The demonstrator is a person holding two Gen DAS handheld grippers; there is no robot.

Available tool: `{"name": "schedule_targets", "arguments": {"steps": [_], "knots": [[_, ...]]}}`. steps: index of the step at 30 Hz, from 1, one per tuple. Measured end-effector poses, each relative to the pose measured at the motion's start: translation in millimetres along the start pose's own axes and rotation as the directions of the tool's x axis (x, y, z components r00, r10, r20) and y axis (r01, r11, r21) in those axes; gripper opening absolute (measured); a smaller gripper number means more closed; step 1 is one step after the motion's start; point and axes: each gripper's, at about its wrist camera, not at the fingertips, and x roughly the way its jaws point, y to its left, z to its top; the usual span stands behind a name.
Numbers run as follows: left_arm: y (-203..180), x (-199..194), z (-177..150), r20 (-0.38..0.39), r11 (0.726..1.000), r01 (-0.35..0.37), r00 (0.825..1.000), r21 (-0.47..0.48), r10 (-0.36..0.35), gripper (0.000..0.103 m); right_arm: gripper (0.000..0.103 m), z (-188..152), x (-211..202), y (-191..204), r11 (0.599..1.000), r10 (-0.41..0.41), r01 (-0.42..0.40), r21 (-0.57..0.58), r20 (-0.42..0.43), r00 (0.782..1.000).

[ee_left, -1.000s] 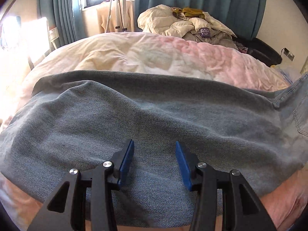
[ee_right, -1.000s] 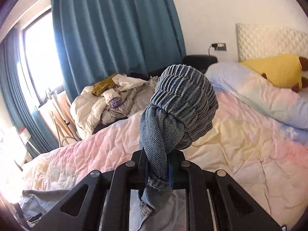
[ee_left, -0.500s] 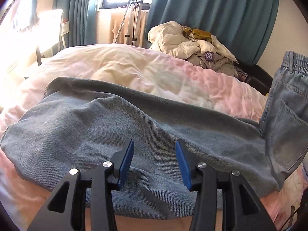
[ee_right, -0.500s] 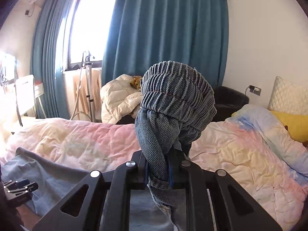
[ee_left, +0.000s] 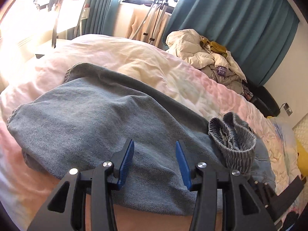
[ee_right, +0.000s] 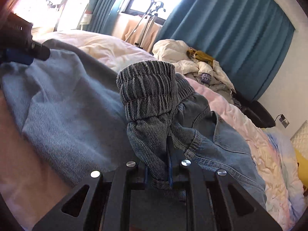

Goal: Fold clothes

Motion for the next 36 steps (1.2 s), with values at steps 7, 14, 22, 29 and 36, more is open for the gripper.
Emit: {"name": "schedule_targets", "arguments": {"steps": [7, 14, 22, 29, 36], "knots": [[35, -27, 0, 0.042, 0.984, 0.072, 0.997, -0.165, -0.066, 0.046, 0.022, -18, 12, 18, 0.995, 0.071, -0.076, -0.072, -0.067, 0.995], [71, -58, -9, 0.090, 0.943, 0.110, 0.992, -0.313, -0.086, 0.046, 0.013, -25, -5, 12, 0.983, 0.109, -0.108, -0.145, -0.004, 0.994], [95, -60, -21, 0.090, 0.879, 0.158, 0.987, -0.450, -0.132, 0.057, 0.012, -40, -18, 21, 0.976, 0.135, -0.131, -0.177, 0.007, 0.991], [114, -45, -28, 0.078, 0.791, 0.216, 0.975, -0.573, -0.210, 0.068, 0.019, -41, -15, 11, 0.975, 0.200, -0.205, -0.082, -0.069, 0.977], [128, -18, -35, 0.086, 0.672, 0.293, 0.942, -0.680, -0.323, 0.069, 0.050, -40, -40, -18, 0.926, 0.378, -0.374, 0.051, -0.109, 0.920]]}}
